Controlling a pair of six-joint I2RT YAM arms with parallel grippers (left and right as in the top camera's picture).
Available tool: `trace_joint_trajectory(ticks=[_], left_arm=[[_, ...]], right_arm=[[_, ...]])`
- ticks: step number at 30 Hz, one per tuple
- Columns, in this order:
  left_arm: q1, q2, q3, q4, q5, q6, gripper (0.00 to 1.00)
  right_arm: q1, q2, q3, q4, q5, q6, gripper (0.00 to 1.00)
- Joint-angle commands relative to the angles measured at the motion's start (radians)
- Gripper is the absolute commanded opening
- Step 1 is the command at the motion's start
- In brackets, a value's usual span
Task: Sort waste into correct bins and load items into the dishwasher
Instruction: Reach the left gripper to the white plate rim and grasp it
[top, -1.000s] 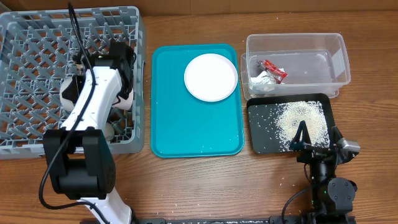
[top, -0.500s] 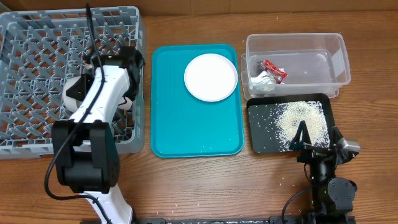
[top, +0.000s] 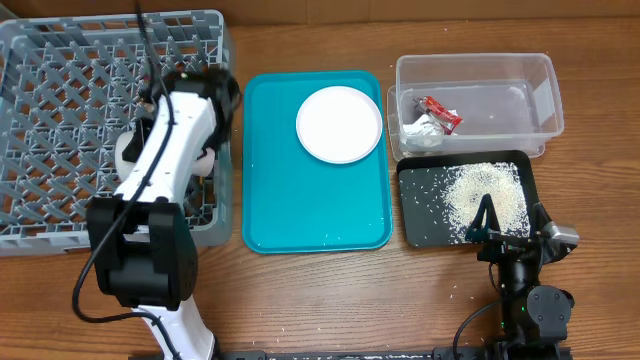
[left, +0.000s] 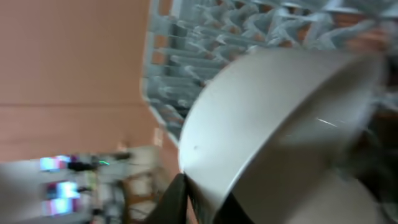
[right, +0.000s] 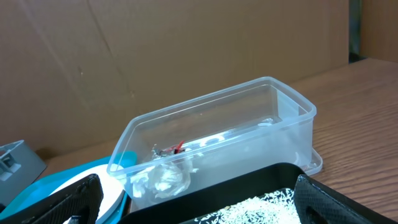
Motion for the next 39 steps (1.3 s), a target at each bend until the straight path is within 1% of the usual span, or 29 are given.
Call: trace_joint_trajectory(ticks=[1, 3, 4, 5, 6, 7, 9, 11, 15, 18, 21, 23, 24, 27, 29, 36, 38, 39], left_arm=[[-0.014, -0.042, 0.156, -0.009, 0.419, 0.067, 0.23], [-0.014, -0.065, 0.228, -0.009, 0.574, 0.126, 0.34], [-0.016, -0.078, 0.262, -0.006, 0.643, 0.143, 0.41], [-0.018, -0.09, 0.292, -0.005, 0.706, 0.158, 0.51], [-0.02, -0.101, 0.316, -0.004, 0.753, 0.171, 0.57], [-0.022, -0.112, 0.338, -0.002, 0.794, 0.185, 0.61], [-0.028, -0.132, 0.374, 0.006, 0.874, 0.209, 0.71], [-0.038, -0.148, 0.385, 0.022, 0.971, 0.241, 0.73], [-0.075, -0.146, 0.384, 0.058, 1.135, 0.323, 0.74], [-0.129, -0.129, 0.367, 0.101, 1.141, 0.336, 0.74], [-0.19, -0.105, 0.304, 0.219, 1.137, 0.338, 0.74], [-0.216, -0.079, 0.247, 0.3, 1.119, 0.304, 0.71], [-0.222, -0.066, 0.22, 0.334, 1.101, 0.262, 0.7], [-0.224, 0.008, 0.14, 0.43, 1.081, 0.078, 0.66], [-0.222, 0.054, 0.124, 0.46, 1.088, 0.031, 0.63], [-0.23, 0.249, 0.122, 0.537, 1.141, 0.005, 0.58], [-0.23, 0.273, 0.122, 0.542, 1.151, -0.005, 0.56], [-0.23, 0.299, 0.122, 0.541, 1.162, -0.007, 0.5]], right_arm=[[-0.004, -0.01, -0.01, 0.005, -0.001, 0.001, 1.0], [-0.004, -0.01, -0.01, 0.005, -0.001, 0.001, 1.0], [-0.004, -0.01, -0.01, 0.005, -0.001, 0.001, 1.0], [-0.004, -0.01, -0.01, 0.005, -0.001, 0.001, 1.0], [-0.004, -0.01, -0.01, 0.005, -0.001, 0.001, 1.0], [-0.004, -0.01, -0.01, 0.005, -0.001, 0.001, 1.0], [-0.004, -0.01, -0.01, 0.005, -0.001, 0.001, 1.0], [-0.004, -0.01, -0.01, 0.005, -0.001, 0.001, 1.0], [-0.004, -0.01, -0.01, 0.005, -0.001, 0.001, 1.0], [-0.004, -0.01, -0.01, 0.005, -0.001, 0.001, 1.0], [-0.004, -0.01, -0.01, 0.005, -0.001, 0.001, 1.0], [-0.004, -0.01, -0.01, 0.005, -0.001, 0.001, 1.0], [-0.004, -0.01, -0.01, 0.005, -0.001, 0.001, 1.0], [-0.004, -0.01, -0.01, 0.005, -0.001, 0.001, 1.0], [-0.004, -0.01, -0.01, 0.005, -0.001, 0.001, 1.0], [-0.004, -0.01, -0.01, 0.005, -0.001, 0.001, 1.0], [-0.004, -0.01, -0.01, 0.005, -0.001, 0.001, 0.99], [-0.004, -0.01, -0.01, 0.005, -0.001, 0.001, 1.0]])
